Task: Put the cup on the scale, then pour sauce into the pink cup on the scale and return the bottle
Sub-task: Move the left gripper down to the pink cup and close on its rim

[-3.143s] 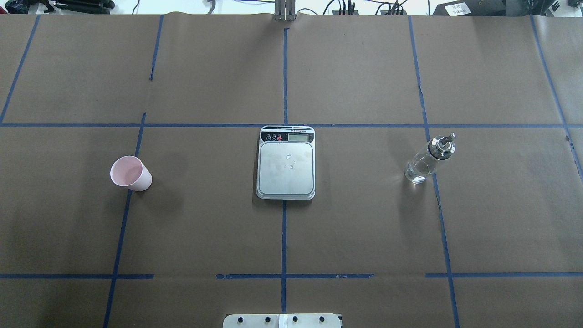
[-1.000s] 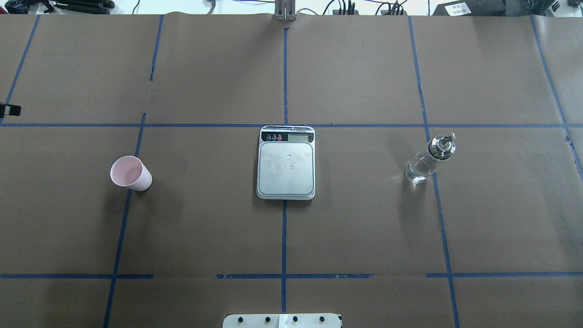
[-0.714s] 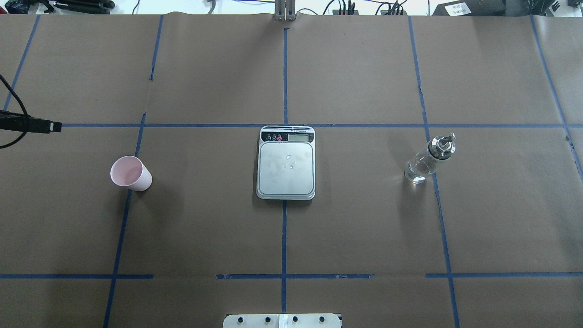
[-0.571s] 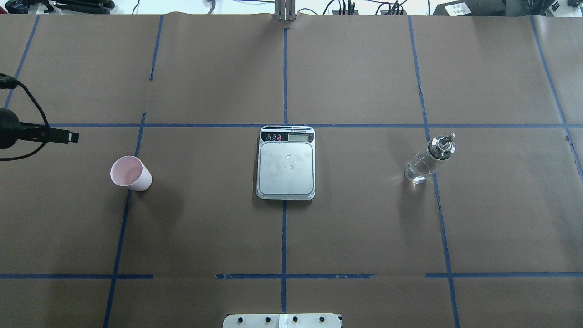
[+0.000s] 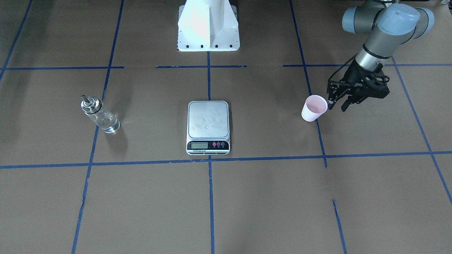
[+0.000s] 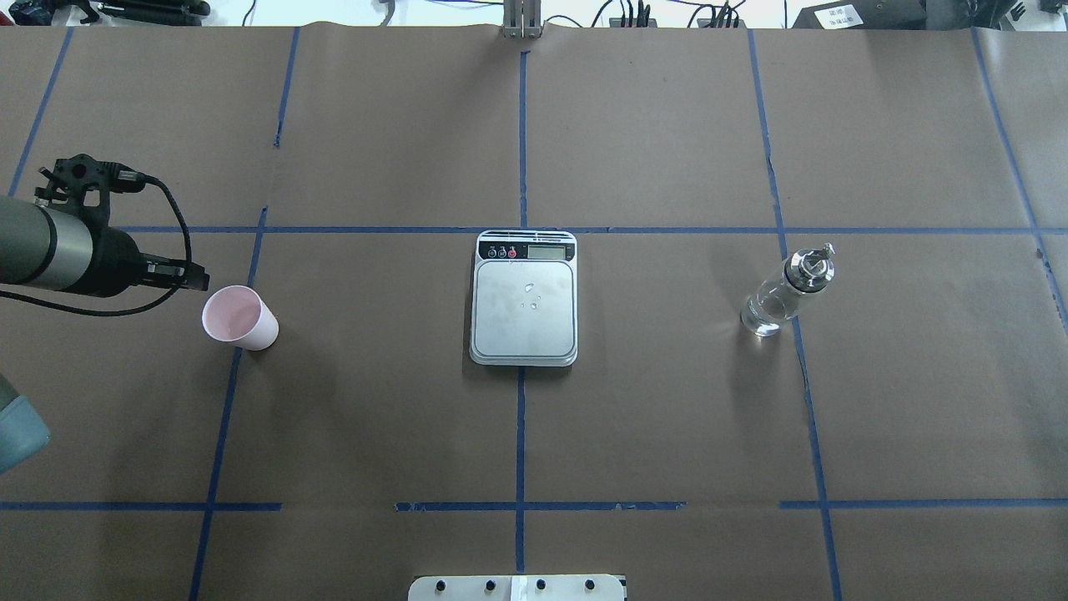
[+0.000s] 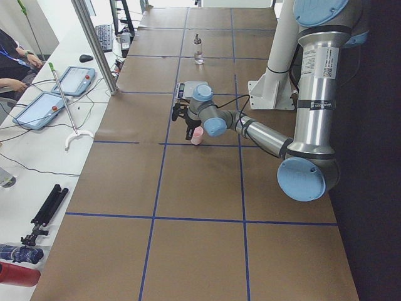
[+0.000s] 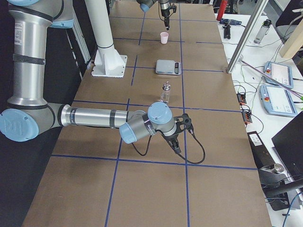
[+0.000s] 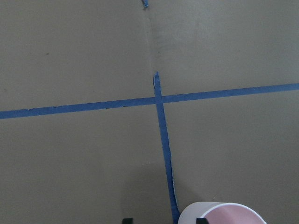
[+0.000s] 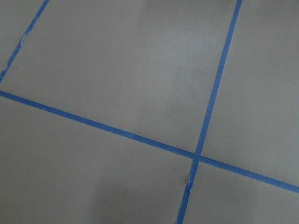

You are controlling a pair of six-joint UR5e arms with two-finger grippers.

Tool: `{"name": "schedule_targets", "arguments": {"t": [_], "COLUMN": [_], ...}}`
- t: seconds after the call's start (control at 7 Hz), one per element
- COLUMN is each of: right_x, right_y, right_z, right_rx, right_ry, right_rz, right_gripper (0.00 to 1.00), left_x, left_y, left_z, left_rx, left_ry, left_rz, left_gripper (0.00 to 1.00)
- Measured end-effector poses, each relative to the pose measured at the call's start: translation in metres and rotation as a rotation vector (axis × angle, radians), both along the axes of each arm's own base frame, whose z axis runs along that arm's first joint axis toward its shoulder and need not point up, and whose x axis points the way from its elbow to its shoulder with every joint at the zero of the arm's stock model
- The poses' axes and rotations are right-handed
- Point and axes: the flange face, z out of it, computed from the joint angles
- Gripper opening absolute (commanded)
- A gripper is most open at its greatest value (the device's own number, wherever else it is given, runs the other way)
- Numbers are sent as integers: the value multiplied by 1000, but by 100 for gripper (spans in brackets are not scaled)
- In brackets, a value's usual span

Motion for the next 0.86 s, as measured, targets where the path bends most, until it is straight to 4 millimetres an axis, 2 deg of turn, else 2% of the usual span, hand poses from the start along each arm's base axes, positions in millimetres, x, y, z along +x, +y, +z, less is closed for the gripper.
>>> {"name": "schedule_targets", "arguments": {"t": [0.29, 0.43, 0.86], "right_x": [0, 0, 0], "right_y": [2, 2, 2], "right_z": [2, 2, 4], "right_rx": [-3, -3, -8], "right_ry": [1, 1, 2], "right_rz": [0, 0, 1], "right_gripper": [100, 100, 100], "left_x": [9, 12, 27], "left_y": [2, 4, 17], "left_z": [-2, -2, 2], "left_rx": [-6, -7, -13], "left_ry": [-17, -18, -24], "left_rz": [6, 13, 53], "left_gripper": [53, 47, 46]}}
